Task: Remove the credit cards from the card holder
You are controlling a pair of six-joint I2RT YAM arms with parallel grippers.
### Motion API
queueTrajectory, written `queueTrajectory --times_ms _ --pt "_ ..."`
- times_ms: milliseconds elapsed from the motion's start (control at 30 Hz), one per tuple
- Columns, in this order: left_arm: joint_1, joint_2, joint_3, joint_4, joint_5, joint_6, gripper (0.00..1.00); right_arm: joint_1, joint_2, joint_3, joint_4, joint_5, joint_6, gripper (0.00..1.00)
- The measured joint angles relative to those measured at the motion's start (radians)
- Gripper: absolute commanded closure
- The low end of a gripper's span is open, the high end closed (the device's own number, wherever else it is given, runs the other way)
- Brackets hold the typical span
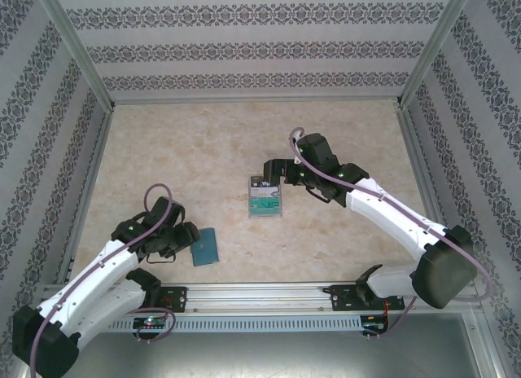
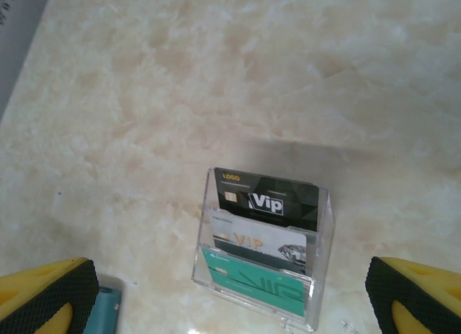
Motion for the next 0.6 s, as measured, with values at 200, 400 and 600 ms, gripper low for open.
queueTrajectory --times_ms 200,400,600 --pt "-0.137 0.182 0.056 -0.010 -0.060 -0.033 0.44 0.038 0.006 0.000 -0.015 0.006 -0.018 0.02" --pt "-0.190 0.367 0.144 0.013 -0.100 -0.026 0.47 0.061 0.006 0.000 -0.023 0.004 -0.018 0.02" --pt "-0.192 0.501 0.180 0.023 -0.109 -0.001 0.53 0.081 0.006 0.000 -0.032 0.004 -0.018 0.02"
